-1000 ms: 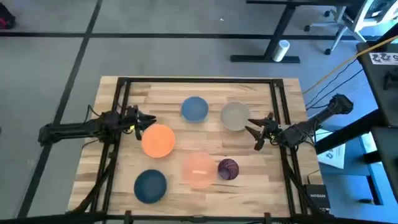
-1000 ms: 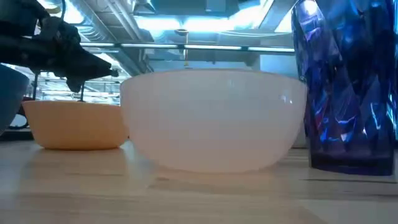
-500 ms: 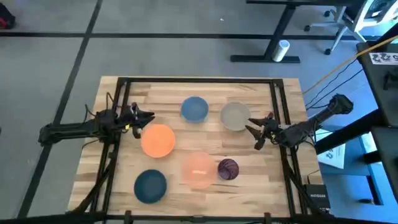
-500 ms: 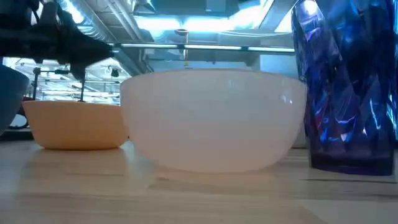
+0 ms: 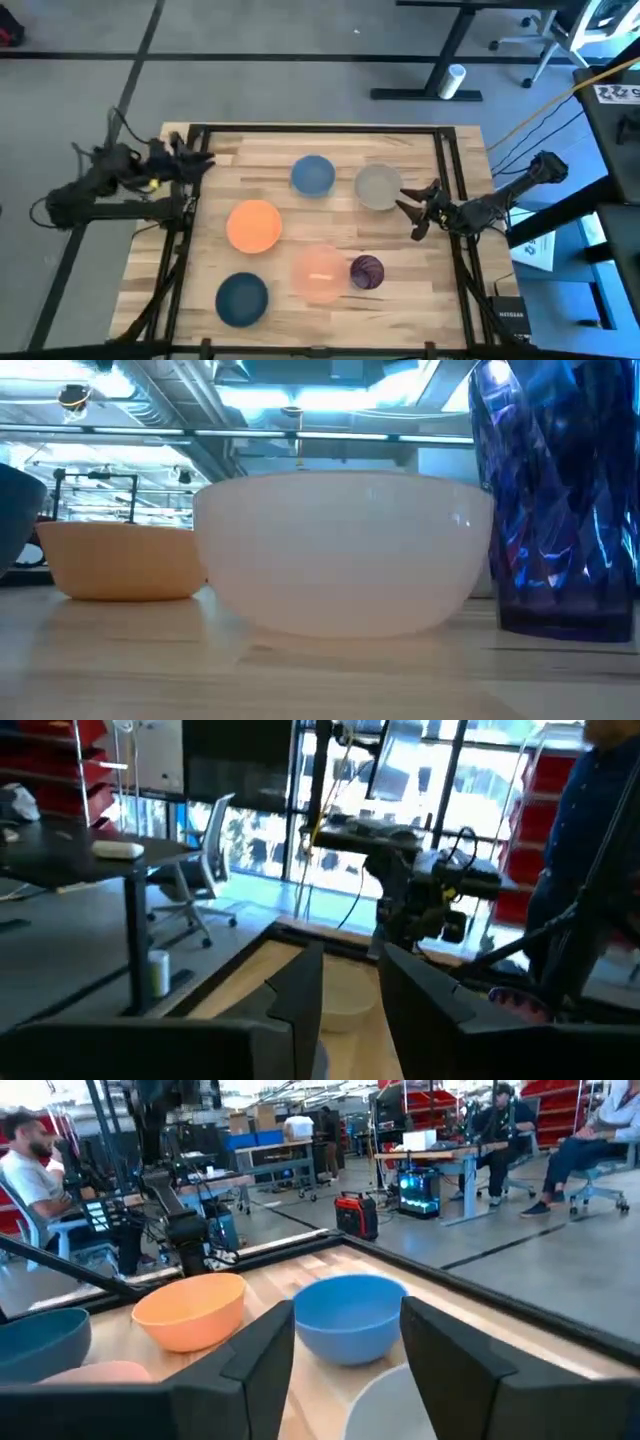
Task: Nest bowls inside each other
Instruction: Stack the orange bowl on top of the light orange bowl
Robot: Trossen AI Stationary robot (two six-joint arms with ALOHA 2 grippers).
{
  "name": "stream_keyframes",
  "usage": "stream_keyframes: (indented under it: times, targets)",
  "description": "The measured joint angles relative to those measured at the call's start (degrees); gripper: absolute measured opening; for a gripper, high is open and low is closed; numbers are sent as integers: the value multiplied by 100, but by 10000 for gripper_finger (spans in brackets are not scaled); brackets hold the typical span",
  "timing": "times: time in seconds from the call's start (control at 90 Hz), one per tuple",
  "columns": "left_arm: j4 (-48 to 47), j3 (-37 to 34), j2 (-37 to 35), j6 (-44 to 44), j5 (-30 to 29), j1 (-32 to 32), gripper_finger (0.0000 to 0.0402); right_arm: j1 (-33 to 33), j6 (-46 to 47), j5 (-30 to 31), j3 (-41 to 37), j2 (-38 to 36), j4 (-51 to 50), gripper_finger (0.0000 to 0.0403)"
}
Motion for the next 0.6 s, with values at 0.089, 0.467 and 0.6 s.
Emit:
stream_keyframes:
  times: [0.089, 0.467, 0.6]
  targets:
    - [-468, 747, 638, 126, -17, -1, 84, 0, -63, -1, 224, 0, -276, 170]
    - [-2835, 2060, 2556, 330, -10, 352, 84, 0, -118, 46, 2339, 5, -2718, 170]
    - [-3568, 2056, 2675, 277, 15, 749, 84, -2, -16, 47, 3263, 120, -3643, 170]
